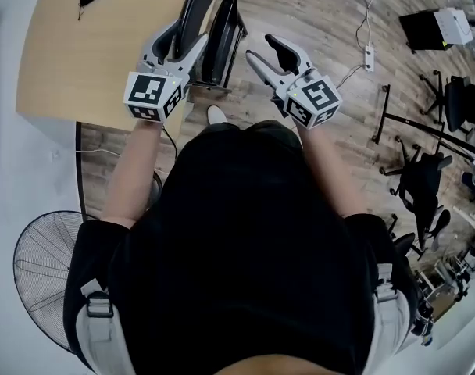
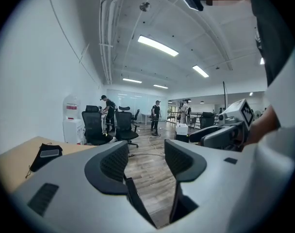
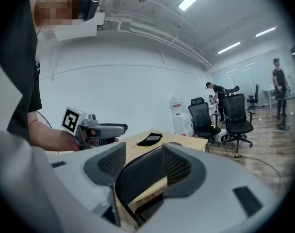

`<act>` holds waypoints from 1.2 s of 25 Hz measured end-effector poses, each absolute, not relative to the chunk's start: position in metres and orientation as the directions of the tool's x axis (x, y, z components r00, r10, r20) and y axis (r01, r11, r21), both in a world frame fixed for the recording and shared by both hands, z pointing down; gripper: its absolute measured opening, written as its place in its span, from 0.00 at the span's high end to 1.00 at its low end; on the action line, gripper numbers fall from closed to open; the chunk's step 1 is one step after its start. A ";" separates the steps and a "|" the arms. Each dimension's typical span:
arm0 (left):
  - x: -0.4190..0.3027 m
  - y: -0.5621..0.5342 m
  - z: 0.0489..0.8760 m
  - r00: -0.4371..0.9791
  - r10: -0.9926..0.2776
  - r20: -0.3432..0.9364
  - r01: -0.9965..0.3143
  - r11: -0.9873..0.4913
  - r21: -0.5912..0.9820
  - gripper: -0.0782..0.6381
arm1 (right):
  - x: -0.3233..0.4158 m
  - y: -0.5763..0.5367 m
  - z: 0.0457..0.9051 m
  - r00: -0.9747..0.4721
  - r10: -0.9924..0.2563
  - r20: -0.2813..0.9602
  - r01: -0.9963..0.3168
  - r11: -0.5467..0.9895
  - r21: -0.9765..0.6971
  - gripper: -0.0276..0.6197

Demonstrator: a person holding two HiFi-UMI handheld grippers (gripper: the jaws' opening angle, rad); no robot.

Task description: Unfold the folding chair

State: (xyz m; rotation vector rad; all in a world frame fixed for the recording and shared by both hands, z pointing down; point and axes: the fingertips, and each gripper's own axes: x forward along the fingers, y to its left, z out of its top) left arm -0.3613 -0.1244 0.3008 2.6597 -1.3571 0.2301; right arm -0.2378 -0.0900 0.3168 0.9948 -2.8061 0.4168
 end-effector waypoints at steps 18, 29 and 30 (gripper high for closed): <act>-0.389 -0.214 0.425 0.418 -0.682 0.600 -0.890 -0.440 0.119 0.49 | -0.235 -0.136 0.347 -0.794 -0.548 0.265 -0.606 0.751 -0.263 0.62; -0.397 -0.235 0.480 0.376 -0.572 0.729 -0.900 -0.414 0.139 0.49 | -0.228 -0.133 0.367 -0.764 -0.566 0.309 -0.641 0.716 -0.276 0.62; -0.398 -0.236 0.484 0.370 -0.563 0.739 -0.902 -0.409 0.141 0.49 | -0.228 -0.133 0.368 -0.764 -0.566 0.310 -0.642 0.715 -0.276 0.62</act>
